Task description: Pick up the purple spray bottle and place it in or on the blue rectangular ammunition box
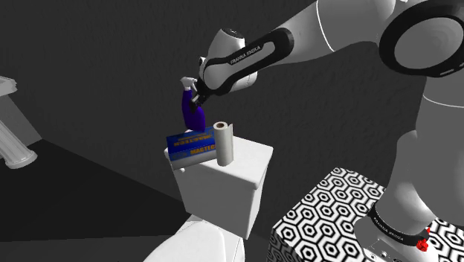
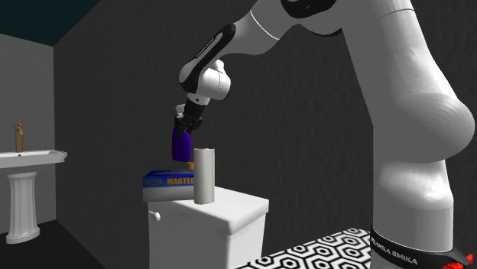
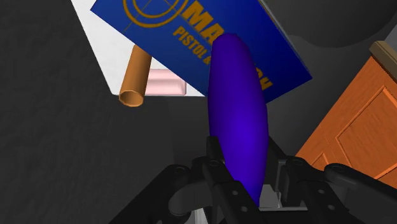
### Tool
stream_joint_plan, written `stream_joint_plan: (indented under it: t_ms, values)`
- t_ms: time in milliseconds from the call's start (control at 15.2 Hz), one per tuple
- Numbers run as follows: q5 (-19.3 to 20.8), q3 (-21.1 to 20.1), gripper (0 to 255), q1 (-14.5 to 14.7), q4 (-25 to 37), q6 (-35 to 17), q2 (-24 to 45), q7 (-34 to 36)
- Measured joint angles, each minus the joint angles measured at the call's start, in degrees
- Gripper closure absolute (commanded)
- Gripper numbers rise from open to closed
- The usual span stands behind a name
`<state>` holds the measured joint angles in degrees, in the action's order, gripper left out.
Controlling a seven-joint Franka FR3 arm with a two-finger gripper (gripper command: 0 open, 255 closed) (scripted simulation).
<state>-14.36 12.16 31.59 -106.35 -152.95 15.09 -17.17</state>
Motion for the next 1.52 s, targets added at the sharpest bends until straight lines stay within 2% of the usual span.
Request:
stream_joint_plan:
  t_ms: [528,990,1056,1518]
  values:
    - [-2.7,-1.4,255,-1.0,-1.9,-4.9,3.1,-2.4]
    - [-3.1,-1.7,255,-1.1,-2.2,-5.7,3.6,-2.8]
    - [-3.1,-1.7,0,-1.1,-2.2,-5.7,3.6,-2.8]
    - [-2.7,-1.4,0,-0.8,-2.7,-5.4,2.7,-2.4]
